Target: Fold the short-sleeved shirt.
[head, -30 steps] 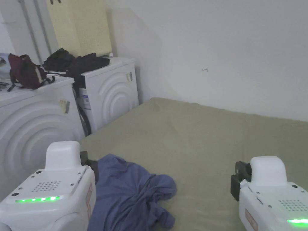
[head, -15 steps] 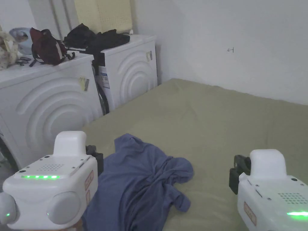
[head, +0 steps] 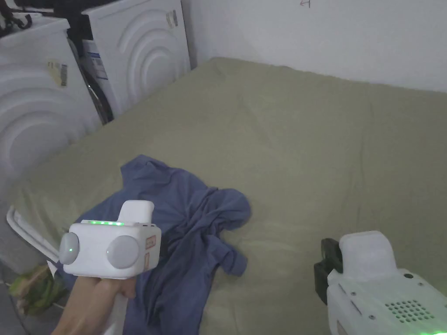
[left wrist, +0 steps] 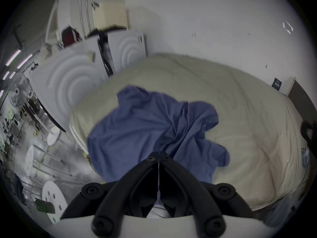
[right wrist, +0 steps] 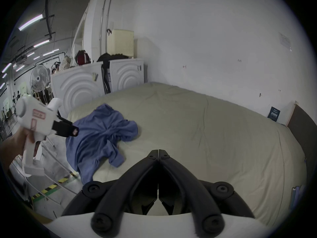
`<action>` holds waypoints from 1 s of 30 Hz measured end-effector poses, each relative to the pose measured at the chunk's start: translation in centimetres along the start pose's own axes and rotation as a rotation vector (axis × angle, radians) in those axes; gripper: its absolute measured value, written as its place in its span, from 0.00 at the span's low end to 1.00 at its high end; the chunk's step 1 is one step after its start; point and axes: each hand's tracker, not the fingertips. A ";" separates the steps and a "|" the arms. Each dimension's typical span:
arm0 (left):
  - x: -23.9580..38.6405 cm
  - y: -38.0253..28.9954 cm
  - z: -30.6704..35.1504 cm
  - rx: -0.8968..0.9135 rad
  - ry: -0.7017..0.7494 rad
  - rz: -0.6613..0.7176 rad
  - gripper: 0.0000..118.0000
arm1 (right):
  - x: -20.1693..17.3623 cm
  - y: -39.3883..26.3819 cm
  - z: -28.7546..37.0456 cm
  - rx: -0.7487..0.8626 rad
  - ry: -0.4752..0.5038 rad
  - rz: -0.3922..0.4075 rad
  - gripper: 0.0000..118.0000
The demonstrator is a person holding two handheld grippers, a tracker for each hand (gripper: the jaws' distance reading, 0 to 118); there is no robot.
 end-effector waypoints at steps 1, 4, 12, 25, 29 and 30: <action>0.0 0.1 -0.9 -0.036 -0.039 0.002 0.00 | 0.0 -0.3 -0.3 -0.014 0.001 0.002 0.00; 0.3 0.5 -2.6 -0.063 -0.065 0.000 0.12 | 0.2 -1.0 -1.4 -0.053 0.012 0.003 0.00; 1.1 1.7 -10.1 -0.159 0.068 -0.108 0.98 | 0.0 -1.9 -2.4 -0.093 0.033 -0.013 0.00; -0.6 1.9 -6.5 -0.136 -0.072 -0.018 0.05 | 1.2 -2.1 -1.5 -0.131 0.014 -0.059 0.00; -0.1 2.5 -5.2 -0.134 -0.226 0.125 0.05 | 2.3 -2.3 -0.1 -0.111 -0.014 -0.047 0.00; 0.5 2.9 -4.8 -0.124 -0.193 0.085 0.05 | 2.6 -2.4 0.0 -0.113 -0.028 -0.047 0.00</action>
